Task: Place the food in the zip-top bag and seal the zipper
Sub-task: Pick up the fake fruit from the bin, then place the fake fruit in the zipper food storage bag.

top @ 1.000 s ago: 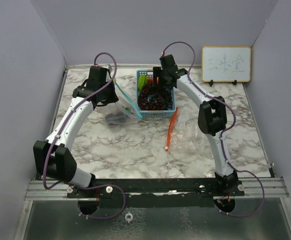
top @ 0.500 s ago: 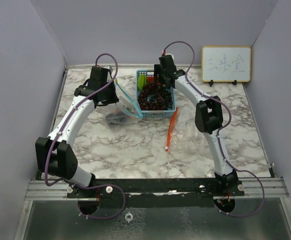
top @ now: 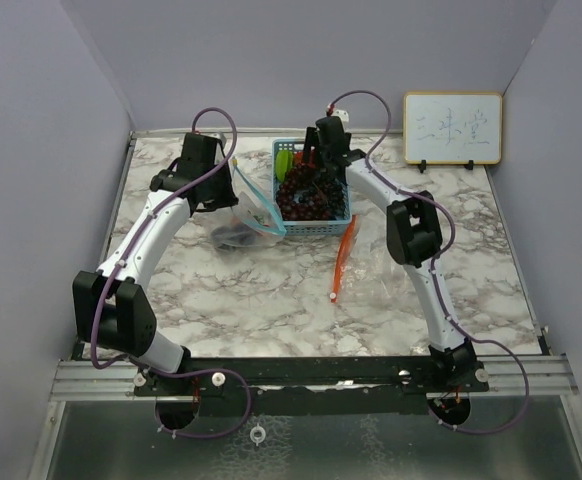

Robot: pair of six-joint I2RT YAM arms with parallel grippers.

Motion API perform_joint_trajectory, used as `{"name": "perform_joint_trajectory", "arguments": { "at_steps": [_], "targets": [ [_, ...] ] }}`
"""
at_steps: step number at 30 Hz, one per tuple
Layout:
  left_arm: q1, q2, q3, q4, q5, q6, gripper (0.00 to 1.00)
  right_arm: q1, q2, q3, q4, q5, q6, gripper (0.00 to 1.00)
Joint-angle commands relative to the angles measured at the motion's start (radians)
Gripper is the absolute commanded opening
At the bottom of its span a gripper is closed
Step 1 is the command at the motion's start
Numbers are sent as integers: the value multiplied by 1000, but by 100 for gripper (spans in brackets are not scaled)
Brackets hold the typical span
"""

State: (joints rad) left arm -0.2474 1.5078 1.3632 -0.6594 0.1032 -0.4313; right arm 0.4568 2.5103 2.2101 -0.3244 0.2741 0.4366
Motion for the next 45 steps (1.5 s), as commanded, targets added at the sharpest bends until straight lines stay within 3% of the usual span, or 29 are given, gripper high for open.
{"name": "perform_joint_trajectory", "arguments": {
  "at_steps": [1,4,7,8,9,10,11,17,26,31,37,45],
  "targets": [
    [10,8,25,10,20,14,0,5,-3,-93,193,19,77,77],
    [11,12,30,7,22,16,0,5,25,-64,165,16,116,76],
    [11,14,31,6,20,21,0,5,24,-73,182,14,131,64],
    [11,15,33,5,18,22,0,5,11,-97,208,15,135,55],
    [11,17,33,3,17,23,0,5,-7,-142,244,19,134,37],
    [12,17,33,3,16,25,0,5,-27,-176,277,26,132,13],
    [12,17,34,2,18,24,0,5,-44,-205,303,38,131,4],
    [13,18,42,5,26,22,0,5,-171,-342,360,42,73,2],
    [14,1,35,12,28,16,0,5,-577,-714,415,-121,57,2],
    [16,2,35,18,46,6,0,12,-733,-786,389,-253,29,2],
    [16,4,57,22,61,-5,0,141,-836,-788,284,-365,-47,2],
    [16,6,105,14,67,-9,0,341,-860,-837,215,-301,-91,2]
  ]
}}
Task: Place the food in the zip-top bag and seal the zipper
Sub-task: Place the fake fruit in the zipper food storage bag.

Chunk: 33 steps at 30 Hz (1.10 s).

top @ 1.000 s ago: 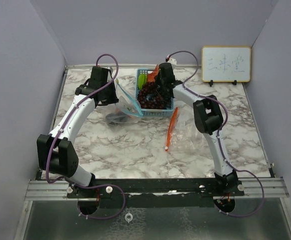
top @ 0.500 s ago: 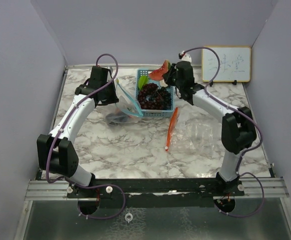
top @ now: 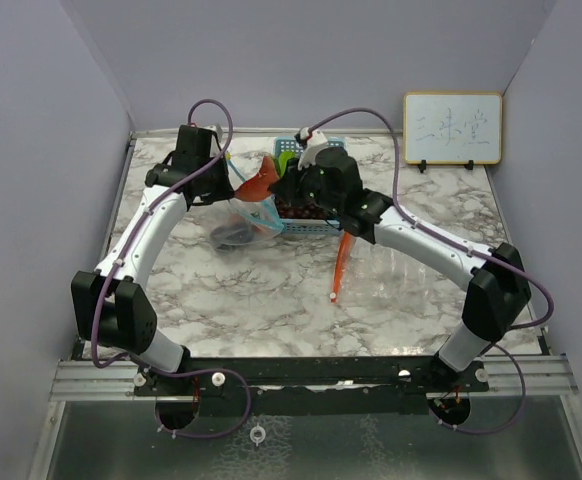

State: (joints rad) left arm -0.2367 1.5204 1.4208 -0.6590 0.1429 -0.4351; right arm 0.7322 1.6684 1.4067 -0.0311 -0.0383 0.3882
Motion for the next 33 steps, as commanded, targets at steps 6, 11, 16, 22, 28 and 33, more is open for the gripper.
{"name": "perform_joint_trajectory", "arguments": {
  "at_steps": [6,11,16,22,28,33],
  "targets": [
    [5,-11,55,18,47,-15,0,89,62,13,-122,85,-72,2],
    [5,-16,57,21,61,-24,0,111,138,78,-165,157,-116,2],
    [5,-16,65,17,53,-20,0,117,136,75,-138,83,-145,2],
    [5,1,86,29,78,-29,0,133,194,148,-131,-19,-131,27],
    [5,-15,98,25,87,-27,0,133,212,182,-199,35,-158,59],
    [5,-29,90,29,65,-22,0,125,157,207,-209,248,-173,62]
  ]
}}
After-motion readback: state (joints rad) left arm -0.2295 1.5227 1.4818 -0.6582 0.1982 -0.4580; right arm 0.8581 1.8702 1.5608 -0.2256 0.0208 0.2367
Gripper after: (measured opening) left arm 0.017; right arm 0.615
